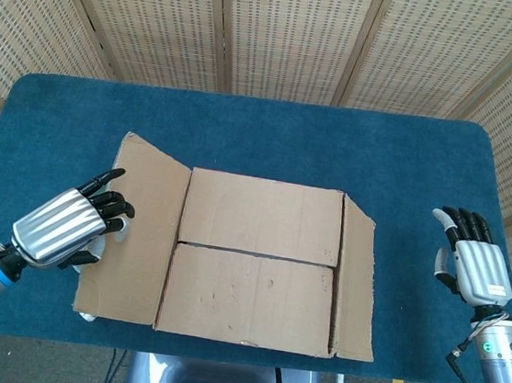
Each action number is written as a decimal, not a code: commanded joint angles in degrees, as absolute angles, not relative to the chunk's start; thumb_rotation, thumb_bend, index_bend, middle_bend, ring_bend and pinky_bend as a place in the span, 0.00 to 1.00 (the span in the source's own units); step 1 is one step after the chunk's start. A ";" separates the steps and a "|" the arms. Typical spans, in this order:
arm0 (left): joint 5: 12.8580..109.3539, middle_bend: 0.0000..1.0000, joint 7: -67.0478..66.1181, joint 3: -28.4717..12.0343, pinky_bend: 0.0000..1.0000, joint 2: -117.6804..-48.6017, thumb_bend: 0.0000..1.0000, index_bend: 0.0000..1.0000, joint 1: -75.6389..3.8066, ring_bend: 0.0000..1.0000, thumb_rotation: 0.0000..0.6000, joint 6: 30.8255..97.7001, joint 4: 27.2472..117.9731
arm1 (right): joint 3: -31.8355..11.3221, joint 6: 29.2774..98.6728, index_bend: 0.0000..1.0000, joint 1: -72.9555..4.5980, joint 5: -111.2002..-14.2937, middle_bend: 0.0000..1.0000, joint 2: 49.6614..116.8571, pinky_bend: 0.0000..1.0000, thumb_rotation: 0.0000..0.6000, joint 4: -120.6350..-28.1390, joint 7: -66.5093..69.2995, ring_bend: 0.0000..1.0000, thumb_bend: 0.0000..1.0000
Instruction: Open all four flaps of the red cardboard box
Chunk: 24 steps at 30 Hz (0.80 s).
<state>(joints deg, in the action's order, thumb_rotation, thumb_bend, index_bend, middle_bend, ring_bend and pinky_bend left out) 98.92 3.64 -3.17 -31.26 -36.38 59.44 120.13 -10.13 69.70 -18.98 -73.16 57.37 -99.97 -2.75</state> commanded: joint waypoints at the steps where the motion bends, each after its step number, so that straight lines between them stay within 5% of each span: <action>1: 99.08 0.35 4.20 -2.41 0.00 -31.26 0.98 0.54 -35.29 0.28 0.58 59.66 119.14 | -10.13 69.73 0.11 -18.96 -73.09 0.10 57.41 0.02 1.00 -100.00 -2.80 0.00 0.76; 6: 98.96 0.35 4.68 -1.40 0.00 -31.98 0.92 0.54 -33.74 0.28 0.58 59.35 117.45 | -9.97 69.78 0.11 -18.83 -72.99 0.10 57.45 0.02 1.00 -100.15 -2.93 0.00 0.77; 9: 98.29 0.33 3.68 -1.54 0.00 -33.37 0.77 0.51 -33.31 0.28 0.58 59.12 116.52 | -9.86 69.82 0.11 -18.75 -72.92 0.10 57.59 0.02 1.00 -100.14 -2.97 0.00 0.76; 17: 92.77 0.11 -2.46 -2.82 0.00 -40.95 0.29 0.18 -31.66 0.13 0.57 60.31 114.82 | -9.53 70.41 0.11 -18.41 -73.46 0.10 58.37 0.02 1.00 -99.65 -2.63 0.00 0.61; 24: 85.95 0.01 -10.24 -4.42 0.00 -49.01 0.18 0.03 -31.07 0.00 0.47 61.31 113.67 | -9.12 71.17 0.10 -18.07 -74.33 0.10 59.50 0.01 1.00 -99.13 -2.43 0.00 0.52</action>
<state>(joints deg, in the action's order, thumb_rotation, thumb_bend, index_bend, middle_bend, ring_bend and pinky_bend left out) 88.00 -8.26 -3.69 -46.90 -31.26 61.04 114.17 -9.15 71.16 -18.09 -74.31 59.46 -99.17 -2.43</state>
